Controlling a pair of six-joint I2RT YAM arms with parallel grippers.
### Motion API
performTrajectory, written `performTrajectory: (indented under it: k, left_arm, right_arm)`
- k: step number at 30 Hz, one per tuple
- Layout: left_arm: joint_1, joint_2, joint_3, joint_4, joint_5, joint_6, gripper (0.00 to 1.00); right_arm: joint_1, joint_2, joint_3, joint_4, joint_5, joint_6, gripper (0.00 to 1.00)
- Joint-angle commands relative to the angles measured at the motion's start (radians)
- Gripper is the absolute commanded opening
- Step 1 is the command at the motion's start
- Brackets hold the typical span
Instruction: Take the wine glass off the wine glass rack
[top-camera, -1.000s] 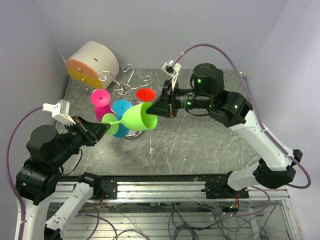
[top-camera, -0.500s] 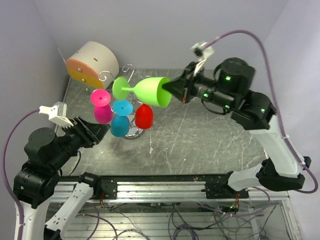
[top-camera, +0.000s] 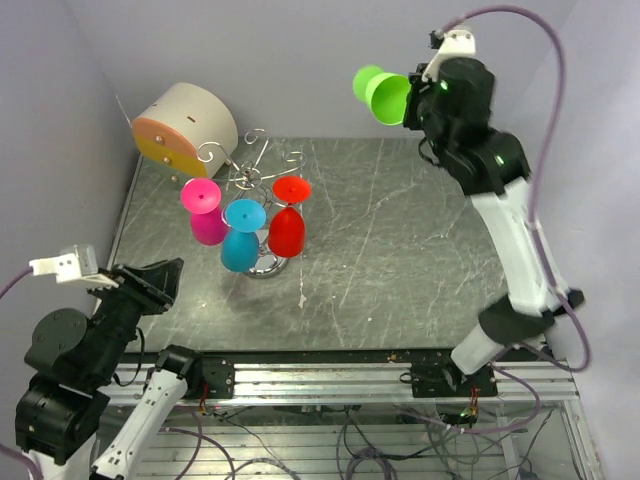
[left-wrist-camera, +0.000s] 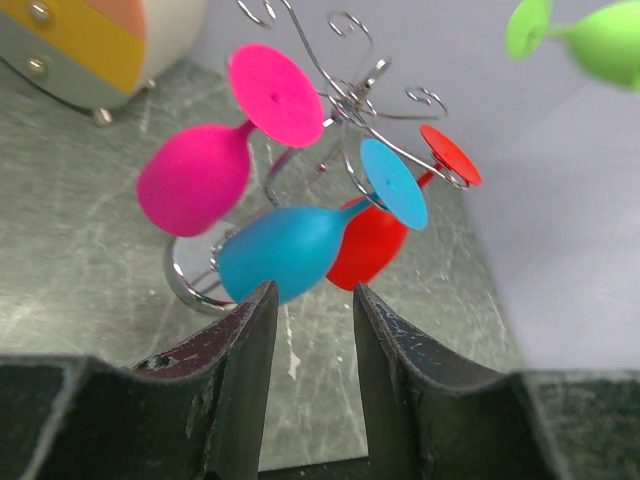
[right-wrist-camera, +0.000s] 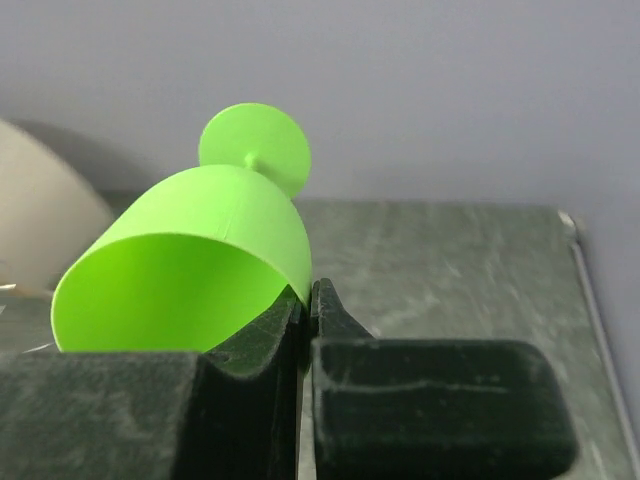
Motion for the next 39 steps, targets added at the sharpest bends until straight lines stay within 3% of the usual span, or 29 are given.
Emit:
performTrajectory:
  k: [1, 4, 9, 14, 29, 34, 39]
  left_arm:
    - [-0.007, -0.050, 0.000, 0.019, -0.158, 0.078, 0.46]
    - [-0.007, -0.080, -0.024, 0.003, -0.226, 0.104, 0.46]
    - [-0.007, -0.129, -0.101, 0.010, -0.295, 0.123, 0.46]
    - [-0.008, -0.152, -0.151, 0.063, -0.299, 0.117, 0.45]
    - [-0.008, -0.167, -0.313, 0.135, -0.265, 0.045, 0.45]
    - [-0.008, -0.171, -0.325, 0.140, -0.279, 0.043, 0.45]
    - [-0.008, -0.172, -0.328, 0.135, -0.288, 0.038, 0.45]
  right_arm:
    - [-0.291, 0.163, 0.015, -0.235, -0.222, 0.107, 0.00]
    - [-0.453, 0.203, -0.059, -0.257, -0.395, 0.159, 0.00]
    - [-0.573, 0.221, -0.200, -0.272, -0.436, 0.165, 0.00]
    - [-0.578, 0.299, -0.242, -0.365, -0.460, 0.113, 0.00]
    - [-0.579, 0.294, -0.455, -0.281, -0.415, 0.101, 0.00]
    - [-0.578, 0.286, -0.487, -0.254, -0.400, 0.101, 0.10]
    - [-0.578, 0.263, -0.499, -0.239, -0.407, 0.102, 0.12]
